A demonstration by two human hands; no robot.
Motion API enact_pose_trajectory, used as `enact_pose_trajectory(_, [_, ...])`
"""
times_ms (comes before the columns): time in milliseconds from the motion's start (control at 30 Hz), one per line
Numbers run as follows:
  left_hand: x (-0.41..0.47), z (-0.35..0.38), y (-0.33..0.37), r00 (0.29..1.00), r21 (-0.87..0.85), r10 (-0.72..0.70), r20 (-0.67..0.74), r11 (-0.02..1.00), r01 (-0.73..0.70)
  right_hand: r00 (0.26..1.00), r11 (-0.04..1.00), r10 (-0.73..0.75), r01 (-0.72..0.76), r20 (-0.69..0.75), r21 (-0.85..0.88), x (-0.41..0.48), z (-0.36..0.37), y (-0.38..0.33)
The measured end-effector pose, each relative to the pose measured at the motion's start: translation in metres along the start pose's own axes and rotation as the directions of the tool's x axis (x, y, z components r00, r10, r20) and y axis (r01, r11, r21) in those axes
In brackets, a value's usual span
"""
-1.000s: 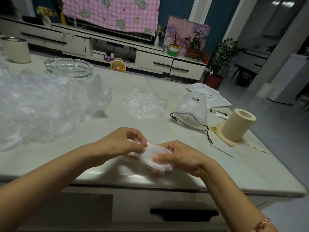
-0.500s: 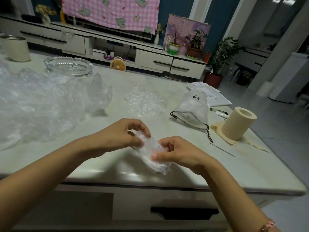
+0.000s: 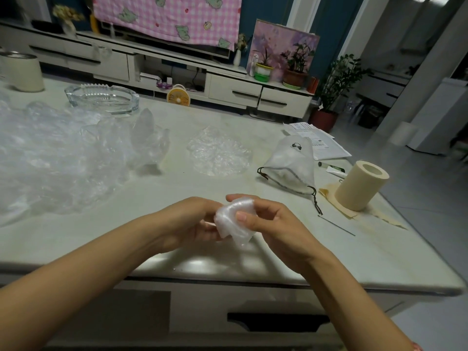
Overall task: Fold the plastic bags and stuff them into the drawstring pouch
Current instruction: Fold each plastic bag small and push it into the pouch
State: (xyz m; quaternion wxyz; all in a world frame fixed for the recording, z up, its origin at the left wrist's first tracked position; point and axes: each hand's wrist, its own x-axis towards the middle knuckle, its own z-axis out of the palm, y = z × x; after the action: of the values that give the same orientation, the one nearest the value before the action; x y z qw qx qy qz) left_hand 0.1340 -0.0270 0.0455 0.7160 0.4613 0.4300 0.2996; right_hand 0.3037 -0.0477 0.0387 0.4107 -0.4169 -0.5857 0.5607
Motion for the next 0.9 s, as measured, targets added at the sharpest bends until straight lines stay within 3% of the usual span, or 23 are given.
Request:
enact_pose_trajectory(100, [0.002,0.004,-0.002,0.999,0.007,0.032,-0.038,0.999,-0.032,0.993,0.998,-0.055,0.050,-0.107,-0.044,0.001,-0.001,0.001])
enact_pose_trajectory(233, [0.008,0.011,-0.005,0.951,0.189,0.249,-0.185,0.958,-0.214,0.977,0.985,-0.090,0.059,-0.195,-0.160,0.003,-0.004,0.002])
enact_pose_trajectory(300, [0.011,0.015,-0.008,0.928,0.217,0.342,-0.146,0.927,-0.307,0.972,0.987,-0.080,0.046,-0.221,-0.154,0.002,-0.004,0.002])
enact_pose_trajectory(433, [0.013,0.019,-0.011,0.918,0.251,0.379,-0.116,0.906,-0.342,0.963,0.993,-0.040,0.009,-0.266,-0.117,0.000,-0.008,0.002])
enact_pose_trajectory(533, [0.021,0.018,-0.013,0.912,0.337,0.395,-0.109,0.878,-0.340,0.955,0.992,0.094,-0.065,-0.280,0.112,0.002,-0.011,0.005])
enact_pose_trajectory(667, [0.037,0.015,-0.010,0.909,0.403,0.399,-0.123,0.857,-0.322,0.945,0.883,0.243,-0.123,-0.217,0.453,0.005,-0.016,0.007])
enact_pose_trajectory(767, [0.051,0.019,-0.007,0.896,0.374,0.410,-0.171,0.868,-0.326,0.944,0.914,0.221,-0.111,-0.247,0.391,0.009,-0.023,0.004])
enact_pose_trajectory(833, [0.059,0.021,-0.006,0.883,0.348,0.425,-0.201,0.873,-0.341,0.901,0.952,0.194,-0.077,-0.389,0.296,0.014,-0.028,0.005])
enact_pose_trajectory(900, [0.069,0.025,-0.006,0.882,0.361,0.426,-0.201,0.869,-0.338,0.860,0.951,0.187,-0.037,-0.475,0.308,0.019,-0.036,0.010])
